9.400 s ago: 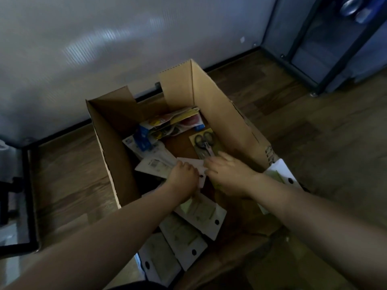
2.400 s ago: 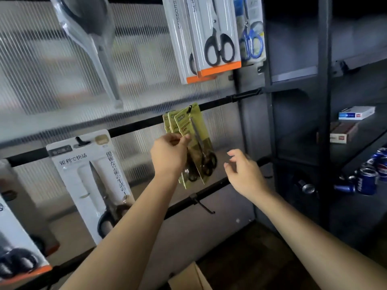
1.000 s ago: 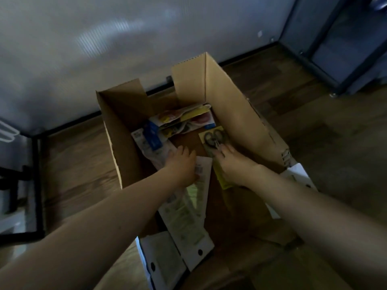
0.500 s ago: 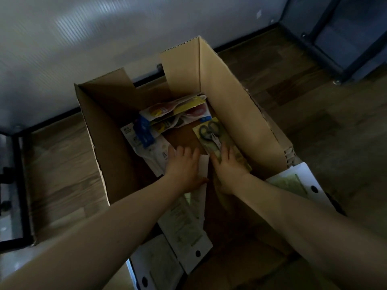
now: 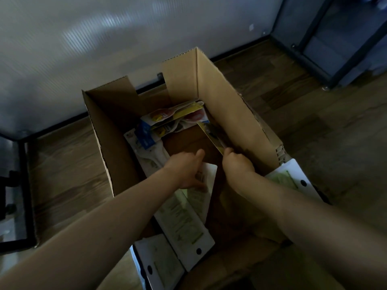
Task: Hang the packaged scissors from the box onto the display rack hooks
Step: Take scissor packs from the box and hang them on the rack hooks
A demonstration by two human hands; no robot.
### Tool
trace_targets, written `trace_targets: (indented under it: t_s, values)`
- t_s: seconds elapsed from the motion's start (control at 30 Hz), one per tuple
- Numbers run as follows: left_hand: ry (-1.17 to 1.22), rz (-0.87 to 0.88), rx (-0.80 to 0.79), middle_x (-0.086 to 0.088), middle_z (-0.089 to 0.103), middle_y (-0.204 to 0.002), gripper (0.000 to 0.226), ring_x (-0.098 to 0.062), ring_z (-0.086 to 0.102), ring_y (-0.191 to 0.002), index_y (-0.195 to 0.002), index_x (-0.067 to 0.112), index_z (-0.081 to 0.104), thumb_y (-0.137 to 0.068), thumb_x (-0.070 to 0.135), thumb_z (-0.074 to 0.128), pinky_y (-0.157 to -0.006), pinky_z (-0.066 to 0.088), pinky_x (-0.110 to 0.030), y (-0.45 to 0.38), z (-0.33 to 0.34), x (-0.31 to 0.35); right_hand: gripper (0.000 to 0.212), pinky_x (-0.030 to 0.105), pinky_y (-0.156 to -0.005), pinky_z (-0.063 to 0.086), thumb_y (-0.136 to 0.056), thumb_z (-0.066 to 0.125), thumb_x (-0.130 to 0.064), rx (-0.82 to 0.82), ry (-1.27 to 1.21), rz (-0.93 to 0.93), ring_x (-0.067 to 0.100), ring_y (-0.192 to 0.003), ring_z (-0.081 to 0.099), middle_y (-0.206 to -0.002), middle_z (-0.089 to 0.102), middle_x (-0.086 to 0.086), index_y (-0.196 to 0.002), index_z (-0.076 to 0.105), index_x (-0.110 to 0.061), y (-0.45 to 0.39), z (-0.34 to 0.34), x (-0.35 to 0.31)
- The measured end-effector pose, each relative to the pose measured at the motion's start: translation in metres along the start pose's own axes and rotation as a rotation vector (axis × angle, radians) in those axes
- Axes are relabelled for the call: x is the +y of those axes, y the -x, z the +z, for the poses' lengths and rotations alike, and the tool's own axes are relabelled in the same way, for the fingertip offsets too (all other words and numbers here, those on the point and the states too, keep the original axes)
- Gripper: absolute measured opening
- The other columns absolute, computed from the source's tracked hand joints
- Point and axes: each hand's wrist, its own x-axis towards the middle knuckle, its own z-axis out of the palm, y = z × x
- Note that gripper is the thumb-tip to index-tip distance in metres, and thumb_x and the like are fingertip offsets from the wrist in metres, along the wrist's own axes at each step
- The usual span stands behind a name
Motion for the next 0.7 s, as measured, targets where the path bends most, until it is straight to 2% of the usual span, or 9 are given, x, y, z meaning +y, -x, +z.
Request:
trace_targets:
  t_s: [0.07,0.13,0.23,0.33,0.43,0.53,0.6,0.63,0.7]
  values:
    - [-0.008,0.023,-0.048,-0.006,0.056,-0.113,0.078,-0.023,0.055,-0.095,-0.129,0.017,0.031,-0.073,0.048,0.075,-0.073,0.048,-0.035,0.001,-0.005,0.001,0.048,0.034,-0.082,0.053,-0.095,0.047,-0.004,-0.003,-0.024,0.030,0.026,-0.110,0.061,-0.126,0.056,0.019,-0.140,0.027,-0.001,0.006,-0.003,0.000]
    - [-0.043,0.020,-0.105,-0.005,0.054,-0.122,0.077,-0.025,0.054,-0.108,-0.136,0.018,0.033,-0.075,0.037,0.076,-0.085,0.049,-0.036,0.001,-0.008,0.002,0.046,0.036,-0.083,0.053,-0.094,0.048,-0.003,-0.005,-0.050,0.037,0.028,-0.110,0.061,-0.125,0.057,0.019,-0.137,0.032,-0.002,0.011,-0.009,0.001]
    - [-0.064,0.022,-0.122,-0.004,0.055,-0.119,0.052,-0.022,0.054,-0.108,-0.122,0.018,0.048,-0.078,0.027,0.075,-0.087,0.046,-0.032,0.007,-0.012,0.003,0.041,0.036,-0.086,0.050,-0.094,0.050,-0.002,0.003,-0.051,0.012,0.029,-0.112,0.058,-0.124,0.056,0.017,-0.133,0.039,-0.001,0.019,-0.023,0.004]
    - [0.082,-0.027,-0.036,-0.003,0.059,-0.111,0.045,-0.019,0.056,-0.097,-0.115,0.017,0.052,-0.077,0.025,0.074,-0.078,0.049,-0.029,0.018,-0.026,-0.001,0.027,0.036,-0.084,0.051,-0.095,0.049,-0.003,0.085,-0.034,-0.020,0.028,-0.106,0.060,-0.116,0.060,0.014,-0.122,0.051,-0.004,0.028,-0.033,0.005]
    - [0.242,-0.084,0.112,-0.002,0.059,-0.102,0.041,-0.020,0.057,-0.092,-0.110,0.014,0.053,-0.077,0.026,0.075,-0.074,0.050,-0.030,0.025,-0.050,-0.008,0.022,0.036,-0.080,0.052,-0.096,0.045,-0.004,0.218,-0.128,-0.008,0.028,-0.101,0.063,-0.110,0.064,0.013,-0.116,0.055,-0.007,0.033,-0.040,0.007]
    - [0.406,-0.144,0.406,-0.002,0.059,-0.092,0.024,-0.021,0.058,-0.086,-0.098,0.014,0.054,-0.080,0.018,0.071,-0.073,0.053,-0.034,0.032,-0.066,-0.012,0.023,0.036,-0.077,0.052,-0.096,0.044,-0.002,0.301,-0.201,0.005,0.029,-0.100,0.064,-0.109,0.064,0.014,-0.116,0.055,-0.006,0.035,-0.047,0.009]
    - [0.346,-0.144,0.562,0.000,0.059,-0.096,0.018,-0.017,0.058,-0.085,-0.097,0.019,0.051,-0.085,0.012,0.063,-0.074,0.055,-0.033,0.038,-0.067,-0.010,0.022,0.035,-0.075,0.052,-0.096,0.045,-0.001,0.328,-0.202,0.027,0.029,-0.098,0.064,-0.108,0.065,0.014,-0.114,0.055,-0.006,0.036,-0.051,0.010]
    - [0.295,-0.127,0.577,0.000,0.058,-0.101,0.021,-0.017,0.058,-0.088,-0.099,0.021,0.050,-0.086,0.009,0.060,-0.075,0.054,-0.034,0.040,-0.064,-0.009,0.022,0.035,-0.075,0.052,-0.096,0.045,-0.002,0.330,-0.193,0.037,0.028,-0.097,0.064,-0.108,0.064,0.014,-0.115,0.055,-0.006,0.037,-0.053,0.011]
    - [0.151,-0.097,0.448,-0.003,0.053,-0.116,0.032,-0.021,0.057,-0.099,-0.111,0.021,0.047,-0.087,0.004,0.057,-0.083,0.053,-0.038,0.042,-0.054,-0.004,0.023,0.033,-0.075,0.051,-0.096,0.046,-0.004,0.324,-0.165,0.044,0.027,-0.097,0.064,-0.109,0.064,0.014,-0.117,0.054,-0.005,0.038,-0.054,0.012]
